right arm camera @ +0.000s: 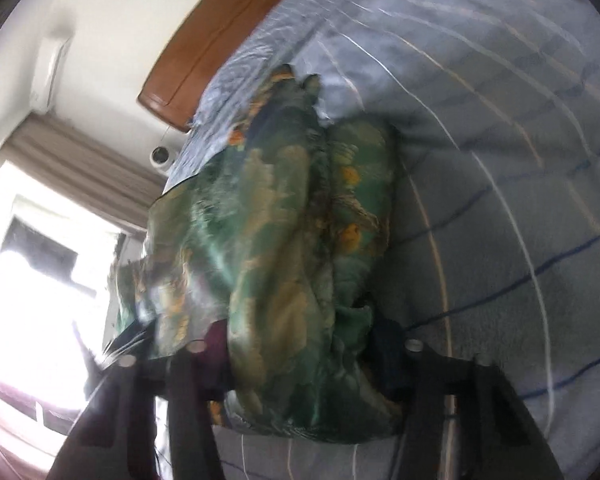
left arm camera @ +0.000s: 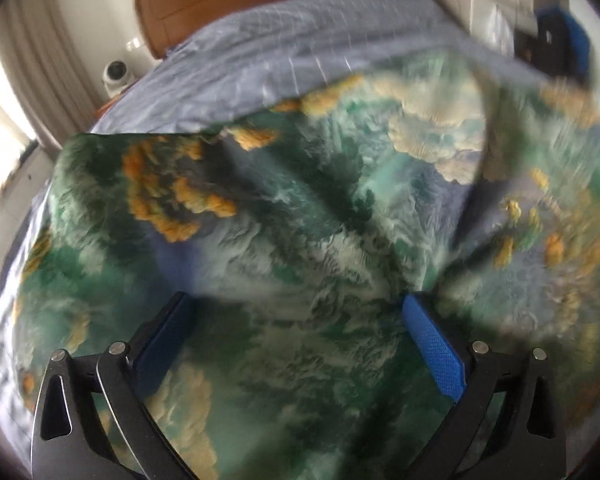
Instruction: Fold large clothes
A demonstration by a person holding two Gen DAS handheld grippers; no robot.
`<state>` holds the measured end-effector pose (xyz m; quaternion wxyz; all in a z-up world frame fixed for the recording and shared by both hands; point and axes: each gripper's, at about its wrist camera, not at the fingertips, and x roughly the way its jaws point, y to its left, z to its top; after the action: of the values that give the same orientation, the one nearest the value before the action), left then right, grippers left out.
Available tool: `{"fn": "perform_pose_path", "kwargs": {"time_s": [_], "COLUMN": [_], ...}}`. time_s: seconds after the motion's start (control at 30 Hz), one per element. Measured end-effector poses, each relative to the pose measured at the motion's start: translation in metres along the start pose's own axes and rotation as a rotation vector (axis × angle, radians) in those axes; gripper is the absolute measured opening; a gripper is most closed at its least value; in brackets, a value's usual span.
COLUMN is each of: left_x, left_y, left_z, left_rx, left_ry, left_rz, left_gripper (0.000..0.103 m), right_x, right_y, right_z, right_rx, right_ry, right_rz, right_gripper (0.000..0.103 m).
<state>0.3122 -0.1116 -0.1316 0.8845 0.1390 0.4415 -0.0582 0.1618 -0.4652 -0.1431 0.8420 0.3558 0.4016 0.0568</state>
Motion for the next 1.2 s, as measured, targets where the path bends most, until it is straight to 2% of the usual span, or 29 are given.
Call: {"fn": "perform_pose_path", "kwargs": {"time_s": [0.1,0.27,0.43,0.57,0.7,0.8,0.87,0.93,1.0,1.1,1.2], "left_x": [0.002,-0.019,-0.064,-0.073,-0.075,-0.075,-0.079,-0.085,-0.093,-0.104,-0.108], "left_y": [0.002,0.039,0.129,0.202,0.260,0.294,0.310,0.316,0.319,0.305,0.275], "left_z": [0.002,0.000,-0.026,-0.059,-0.099,-0.119,-0.127,-0.124,-0.111,-0.077,-0.021], "left_rx": [-0.001,-0.041,-0.208,-0.332,-0.423,-0.485,-0.501,-0.492,-0.467,-0.403,-0.315], "left_ry": [0.009,0.011,-0.054,-0.041,-0.021,-0.006,-0.002,-0.015,-0.044,-0.071,-0.097], "left_rz": [-0.018,-0.134,-0.193,-0.169,-0.113,-0.102,-0.103,-0.113,-0.167,-0.297,-0.473], "left_gripper": [0.103,0.102,0.102,0.102,0.102,0.102,0.102,0.102,0.102,0.102,0.102], "right_x": [-0.021,-0.045,-0.056,-0.034,0.022,0.069,0.110,0.129,0.136,0.134,0.133], "right_y": [0.031,0.102,0.203,0.292,0.360,0.380,0.383,0.377,0.365,0.348,0.332], "right_z": [0.002,0.003,-0.013,-0.051,-0.109,-0.153,-0.178,-0.201,-0.207,-0.207,-0.206], "right_rx": [-0.067,-0.175,-0.343,-0.547,-0.717,-0.812,-0.860,-0.884,-0.848,-0.843,-0.872], "right_ry": [-0.034,-0.095,-0.145,-0.151,-0.071,-0.002,0.053,0.044,0.022,-0.025,-0.062], "right_rz": [0.005,0.061,0.122,0.118,0.109,0.082,0.026,-0.001,0.018,0.046,0.045], "right_gripper": [0.043,0.040,0.039,0.038,0.035,0.027,0.026,0.026,0.026,0.026,0.026]}}
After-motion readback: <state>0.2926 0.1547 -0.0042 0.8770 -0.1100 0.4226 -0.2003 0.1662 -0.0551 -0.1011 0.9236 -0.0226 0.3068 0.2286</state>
